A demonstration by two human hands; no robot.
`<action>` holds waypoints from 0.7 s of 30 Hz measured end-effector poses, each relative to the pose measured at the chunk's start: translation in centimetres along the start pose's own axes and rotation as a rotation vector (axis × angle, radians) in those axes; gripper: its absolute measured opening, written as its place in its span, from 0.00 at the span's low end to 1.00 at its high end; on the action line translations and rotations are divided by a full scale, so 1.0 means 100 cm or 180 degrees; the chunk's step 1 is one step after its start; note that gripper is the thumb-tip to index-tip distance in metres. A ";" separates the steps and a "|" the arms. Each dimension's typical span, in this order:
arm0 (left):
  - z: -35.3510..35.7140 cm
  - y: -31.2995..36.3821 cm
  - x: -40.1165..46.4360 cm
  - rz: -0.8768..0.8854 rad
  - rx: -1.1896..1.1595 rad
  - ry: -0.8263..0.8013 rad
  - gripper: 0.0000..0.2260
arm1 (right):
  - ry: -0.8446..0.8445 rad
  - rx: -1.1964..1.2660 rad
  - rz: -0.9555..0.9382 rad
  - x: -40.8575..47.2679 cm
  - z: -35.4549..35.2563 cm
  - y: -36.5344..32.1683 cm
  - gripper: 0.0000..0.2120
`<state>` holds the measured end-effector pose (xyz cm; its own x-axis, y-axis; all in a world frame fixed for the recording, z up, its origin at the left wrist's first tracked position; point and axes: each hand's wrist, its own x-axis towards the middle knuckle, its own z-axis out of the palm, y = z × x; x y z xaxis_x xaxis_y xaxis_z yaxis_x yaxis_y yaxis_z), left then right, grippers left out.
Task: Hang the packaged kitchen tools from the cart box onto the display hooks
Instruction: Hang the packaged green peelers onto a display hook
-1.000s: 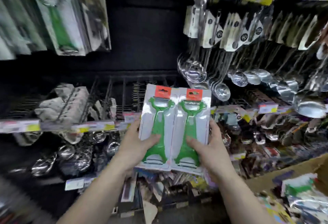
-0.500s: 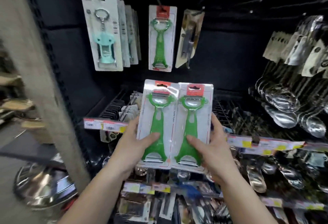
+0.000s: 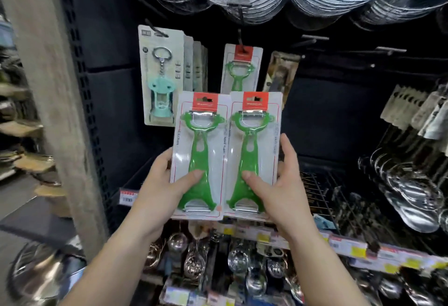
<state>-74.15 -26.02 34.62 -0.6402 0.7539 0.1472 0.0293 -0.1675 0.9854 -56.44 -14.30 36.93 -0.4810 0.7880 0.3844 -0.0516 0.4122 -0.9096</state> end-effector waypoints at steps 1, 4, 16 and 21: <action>-0.001 0.003 0.003 0.0011 -0.0022 0.0057 0.24 | -0.0034 -0.0019 -0.0042 0.006 0.000 -0.001 0.46; 0.000 0.012 0.010 0.0052 -0.0028 0.0228 0.26 | -0.0143 0.0059 -0.0144 0.023 0.003 -0.005 0.44; 0.026 0.038 0.027 0.0427 -0.0081 0.0595 0.26 | -0.0534 0.0238 -0.0517 0.073 -0.013 -0.003 0.47; 0.026 0.042 0.025 0.0590 -0.0049 0.0645 0.34 | -0.0632 0.0189 -0.0713 0.081 -0.015 -0.006 0.47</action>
<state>-73.67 -23.17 39.34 -0.7656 0.5673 0.3032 0.1495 -0.3015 0.9417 -59.01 -7.54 40.84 -0.6133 0.5732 0.5434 -0.2240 0.5336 -0.8156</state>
